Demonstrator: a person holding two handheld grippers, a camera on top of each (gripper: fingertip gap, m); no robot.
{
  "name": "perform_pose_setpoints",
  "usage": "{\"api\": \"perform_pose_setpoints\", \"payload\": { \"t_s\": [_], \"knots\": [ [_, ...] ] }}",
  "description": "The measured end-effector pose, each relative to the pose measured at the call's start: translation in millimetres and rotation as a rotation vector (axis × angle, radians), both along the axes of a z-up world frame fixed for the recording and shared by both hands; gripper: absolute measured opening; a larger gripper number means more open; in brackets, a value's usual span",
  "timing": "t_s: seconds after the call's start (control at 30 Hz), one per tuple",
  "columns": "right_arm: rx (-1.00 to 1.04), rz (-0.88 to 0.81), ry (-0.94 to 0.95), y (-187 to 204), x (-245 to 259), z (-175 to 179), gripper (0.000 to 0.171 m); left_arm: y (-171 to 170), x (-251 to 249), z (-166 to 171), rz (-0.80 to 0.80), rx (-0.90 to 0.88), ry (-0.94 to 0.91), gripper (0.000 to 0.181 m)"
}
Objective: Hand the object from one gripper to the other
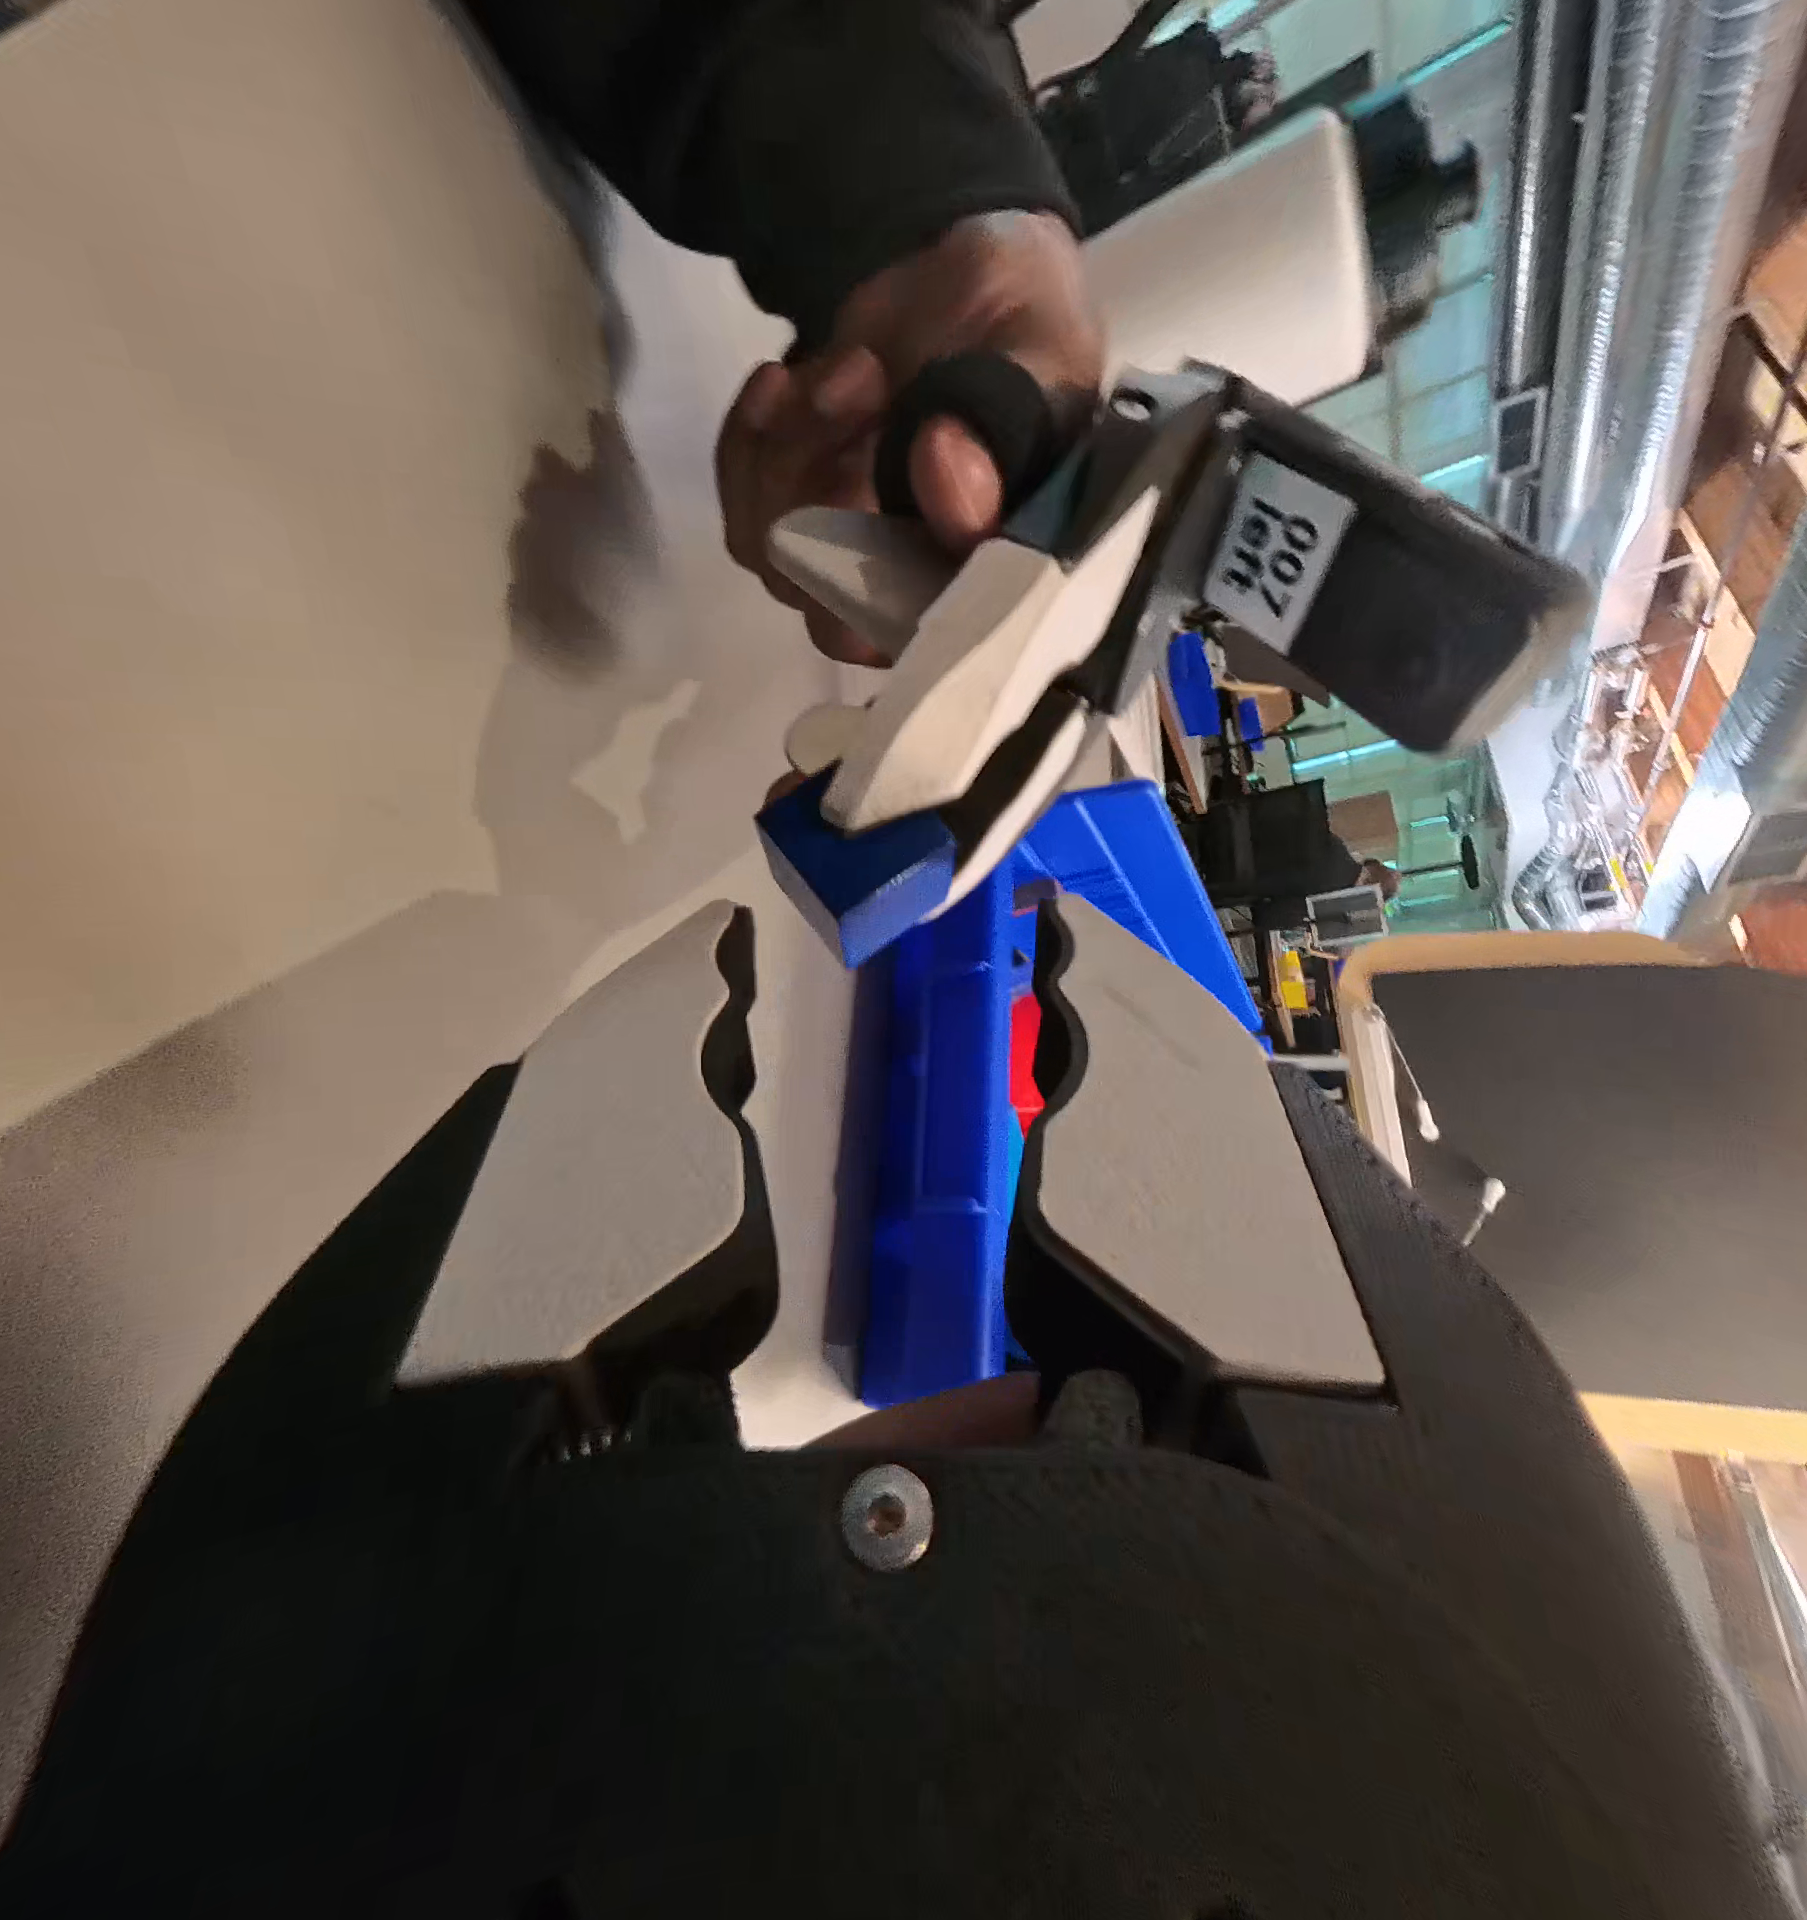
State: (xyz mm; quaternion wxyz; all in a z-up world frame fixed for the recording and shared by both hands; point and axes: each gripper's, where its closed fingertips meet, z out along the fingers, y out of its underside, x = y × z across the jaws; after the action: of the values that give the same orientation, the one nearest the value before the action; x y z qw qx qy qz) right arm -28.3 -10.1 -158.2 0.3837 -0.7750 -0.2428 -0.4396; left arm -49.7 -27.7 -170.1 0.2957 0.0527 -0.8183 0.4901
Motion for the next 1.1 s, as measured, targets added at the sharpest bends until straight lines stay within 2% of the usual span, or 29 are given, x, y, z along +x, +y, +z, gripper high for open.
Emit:
{"api": "perform_pose_setpoints", "payload": {
  "t_s": [0.13,0.27,0.33,0.4,0.5,0.53,0.7,0.83,0.97,1.1],
  "knots": [
    [-0.064,0.037,-0.025,11.8,-10.9,-14.3,0.053,0.2,-7.4,-5.9,-0.04,0.024,0.011,0.03],
    [-0.08,0.014,-0.065,14.5,-5.1,-20.4,0.035,-2.4,-12.4,-9.6,-0.054,0.033,0.001,0.03],
    [-0.049,-0.017,-0.055,13.7,0.9,-18.0,0.032,-5.4,-5.7,-5.8,-0.011,0.009,-0.001,0.031],
    [0.034,-0.063,-0.002,12.3,9.3,-8.6,0.031,-8.1,7.2,-1.6,0.061,-0.024,-0.059,0.045],
    [0.2,-0.166,0.195,5.1,27.3,6.5,0.031,-9.5,35.0,9.1,0.199,-0.102,-0.273,0.065],
    [0.251,-0.196,0.268,1.8,33.4,9.4,0.031,-8.6,42.3,17.6,0.238,-0.152,-0.358,0.067],
    [0.425,-0.227,0.731,-5.7,42.8,7.9,0.031,0.2,57.4,44.4,0.304,-0.282,-0.892,0.059],
    [0.519,-0.197,1.068,-7.1,40.6,6.9,0.031,2.5,59.4,41.7,0.257,-0.256,-1.354,0.058],
    [0.532,-0.148,1.344,-7.4,31.8,2.7,0.03,-2.5,48.1,31.4,0.163,-0.272,-1.551,0.06],
    [0.461,-0.077,1.442,0.5,14.0,-2.4,0.03,-9.9,34.8,18.0,0.072,-0.285,-1.632,0.058]
  ]
}}
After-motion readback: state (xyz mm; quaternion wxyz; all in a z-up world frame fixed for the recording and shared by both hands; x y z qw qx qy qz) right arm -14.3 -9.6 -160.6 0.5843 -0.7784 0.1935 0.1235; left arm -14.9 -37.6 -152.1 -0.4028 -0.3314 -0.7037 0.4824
